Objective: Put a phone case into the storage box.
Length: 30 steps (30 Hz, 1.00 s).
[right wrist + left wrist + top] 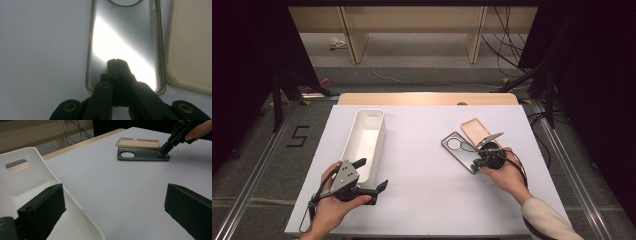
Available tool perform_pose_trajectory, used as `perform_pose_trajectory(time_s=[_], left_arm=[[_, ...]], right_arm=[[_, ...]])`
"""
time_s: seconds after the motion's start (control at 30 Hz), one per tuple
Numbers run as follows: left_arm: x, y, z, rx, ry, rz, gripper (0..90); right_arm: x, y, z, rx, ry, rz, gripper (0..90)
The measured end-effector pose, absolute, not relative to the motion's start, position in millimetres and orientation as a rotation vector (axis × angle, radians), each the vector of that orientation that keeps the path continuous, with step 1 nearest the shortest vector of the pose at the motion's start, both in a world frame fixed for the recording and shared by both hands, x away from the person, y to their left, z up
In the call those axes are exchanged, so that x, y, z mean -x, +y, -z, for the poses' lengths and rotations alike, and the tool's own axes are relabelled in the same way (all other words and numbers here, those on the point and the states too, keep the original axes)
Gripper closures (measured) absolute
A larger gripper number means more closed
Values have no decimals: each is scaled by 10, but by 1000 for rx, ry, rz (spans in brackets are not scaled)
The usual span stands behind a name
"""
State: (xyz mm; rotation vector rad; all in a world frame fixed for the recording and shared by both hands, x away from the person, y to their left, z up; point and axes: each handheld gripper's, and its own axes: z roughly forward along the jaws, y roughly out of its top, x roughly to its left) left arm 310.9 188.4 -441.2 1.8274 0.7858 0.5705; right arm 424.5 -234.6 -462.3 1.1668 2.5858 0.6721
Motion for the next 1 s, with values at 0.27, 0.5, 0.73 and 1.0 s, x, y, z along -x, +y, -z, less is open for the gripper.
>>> perform_pose_trajectory(time_s=[0.27,0.5,0.73,1.0], left_arm=[[-3105,1876,4413,-1828,786,-569,27],[-3105,1873,4415,-1827,781,-566,27],[-3102,1871,4412,-1827,779,-567,27],[-3100,1872,4411,-1824,777,-565,27]], right_arm=[[-4239,-2205,4649,-1144,2628,-652,900],[-4225,-2048,4653,-1129,2657,-666,900],[-4225,-1847,4662,-1105,2697,-704,900],[-4245,-1614,4660,-1088,2721,-745,900]])
